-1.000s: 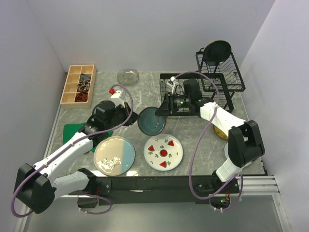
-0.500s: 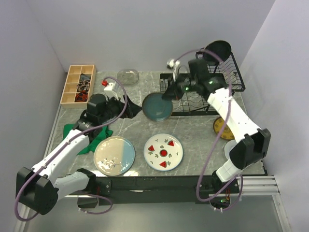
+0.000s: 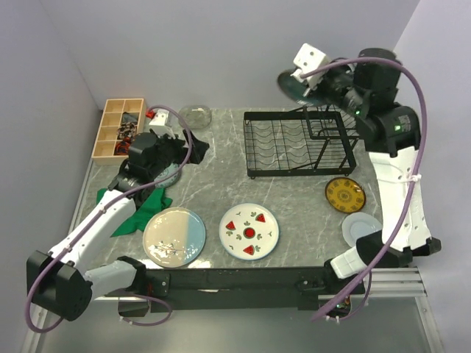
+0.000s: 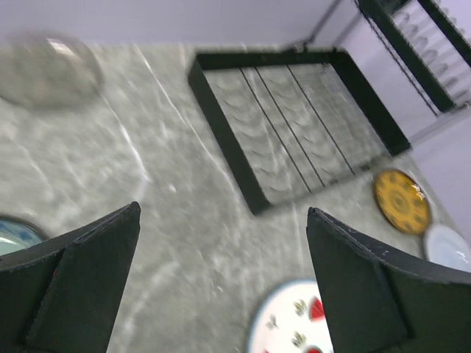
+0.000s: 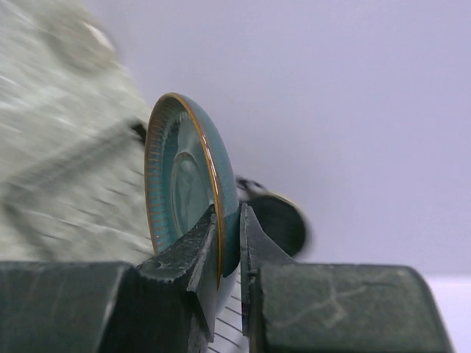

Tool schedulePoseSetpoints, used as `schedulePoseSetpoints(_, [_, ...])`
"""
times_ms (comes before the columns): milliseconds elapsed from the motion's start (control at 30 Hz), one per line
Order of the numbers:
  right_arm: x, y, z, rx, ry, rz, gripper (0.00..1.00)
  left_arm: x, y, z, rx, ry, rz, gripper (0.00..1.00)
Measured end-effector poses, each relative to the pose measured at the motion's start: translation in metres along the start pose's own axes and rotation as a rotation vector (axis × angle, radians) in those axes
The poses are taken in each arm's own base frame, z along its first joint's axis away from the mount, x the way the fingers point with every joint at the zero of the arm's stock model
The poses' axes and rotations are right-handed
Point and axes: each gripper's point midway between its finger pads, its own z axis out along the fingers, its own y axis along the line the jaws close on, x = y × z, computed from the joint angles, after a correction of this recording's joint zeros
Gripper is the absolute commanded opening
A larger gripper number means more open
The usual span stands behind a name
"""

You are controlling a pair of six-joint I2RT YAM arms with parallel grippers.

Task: Load the plates into the dish rack
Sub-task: Insert the plate into the dish rack

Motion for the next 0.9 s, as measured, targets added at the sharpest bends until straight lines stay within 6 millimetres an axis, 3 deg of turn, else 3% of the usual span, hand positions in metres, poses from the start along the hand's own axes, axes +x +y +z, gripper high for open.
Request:
schedulePoseSetpoints(200, [0.037, -0.077, -0.006, 0.166, 0.120, -0.127, 0.00, -0.035, 0.006, -0.013, -0.037, -0.171, 0.147, 0.99])
schedulePoseSetpoints(267, [0.066, -0.090, 0.001, 0.186, 0.188, -0.149, 0.00, -0.043, 0.006, -0.015, -0.042, -0.205, 0.189, 0.99])
schedulePoseSetpoints(433, [0.131, -0.082, 0.021, 0.115, 0.312, -0.160, 0.00, -0.046, 0.009, -0.012, -0.047, -0.219, 0.249, 0.99])
schedulePoseSetpoints(567, [0.162, -0.097, 0.042, 0.104, 0.337, -0.167, 0.00, -0.045, 0.011, -0.005, -0.044, -0.220, 0.285, 1.00])
schedulePoseSetpoints(733, [0.186, -0.108, 0.061, 0.100, 0.341, -0.225, 0.00, -0.037, 0.016, 0.010, -0.035, -0.200, 0.342, 0.99])
schedulePoseSetpoints(900, [0.183, -0.108, 0.071, 0.068, 0.306, -0.285, 0.00, -0.021, 0.017, 0.025, 0.008, -0.149, 0.390, 0.99])
